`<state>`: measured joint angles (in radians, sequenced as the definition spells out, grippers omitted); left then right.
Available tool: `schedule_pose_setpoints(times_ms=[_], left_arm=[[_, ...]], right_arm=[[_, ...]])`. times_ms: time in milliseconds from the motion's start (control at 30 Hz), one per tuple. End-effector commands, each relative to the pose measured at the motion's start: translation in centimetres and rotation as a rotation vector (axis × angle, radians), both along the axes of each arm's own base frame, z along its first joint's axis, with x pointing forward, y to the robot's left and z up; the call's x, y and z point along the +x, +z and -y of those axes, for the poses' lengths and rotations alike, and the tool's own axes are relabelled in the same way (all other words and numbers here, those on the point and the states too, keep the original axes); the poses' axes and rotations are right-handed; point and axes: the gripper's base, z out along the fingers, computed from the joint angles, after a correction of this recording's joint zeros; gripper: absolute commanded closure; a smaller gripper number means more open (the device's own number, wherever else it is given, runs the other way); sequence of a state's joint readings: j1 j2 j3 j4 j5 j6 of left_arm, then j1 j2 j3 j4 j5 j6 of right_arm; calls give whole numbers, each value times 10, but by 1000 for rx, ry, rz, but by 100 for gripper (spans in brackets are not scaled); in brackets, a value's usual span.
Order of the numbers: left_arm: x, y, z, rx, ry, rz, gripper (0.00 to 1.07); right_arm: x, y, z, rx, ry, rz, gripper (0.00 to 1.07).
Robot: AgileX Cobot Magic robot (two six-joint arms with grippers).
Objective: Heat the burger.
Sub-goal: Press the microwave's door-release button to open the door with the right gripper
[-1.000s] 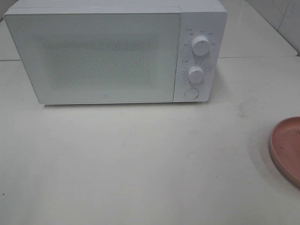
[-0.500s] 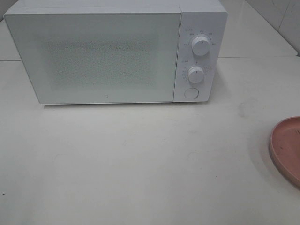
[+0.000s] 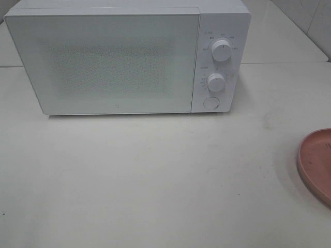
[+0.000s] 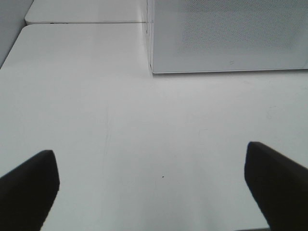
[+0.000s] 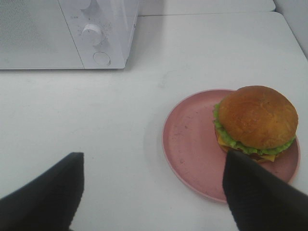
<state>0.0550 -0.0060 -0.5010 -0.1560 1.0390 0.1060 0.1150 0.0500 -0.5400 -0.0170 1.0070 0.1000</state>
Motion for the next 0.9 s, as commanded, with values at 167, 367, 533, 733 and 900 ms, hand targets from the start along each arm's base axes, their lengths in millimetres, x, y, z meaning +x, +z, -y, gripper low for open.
schedule_pose_setpoints(times_ms=[167, 367, 533, 733, 900], left_arm=[[-3, -1, 1, -8, 3, 34, 7], [-3, -1, 1, -8, 3, 34, 7], [-3, -1, 1, -8, 3, 34, 7], [-3, -1, 1, -8, 3, 34, 7], [-3, -1, 1, -8, 3, 34, 7]], right_arm=[[19, 8, -2, -12, 3, -3, 31], [36, 12, -4, -14, 4, -10, 31], [46, 15, -5, -14, 4, 2, 31], [63, 17, -7, -14, 6, 5, 31], [74, 17, -8, -15, 6, -9, 31]])
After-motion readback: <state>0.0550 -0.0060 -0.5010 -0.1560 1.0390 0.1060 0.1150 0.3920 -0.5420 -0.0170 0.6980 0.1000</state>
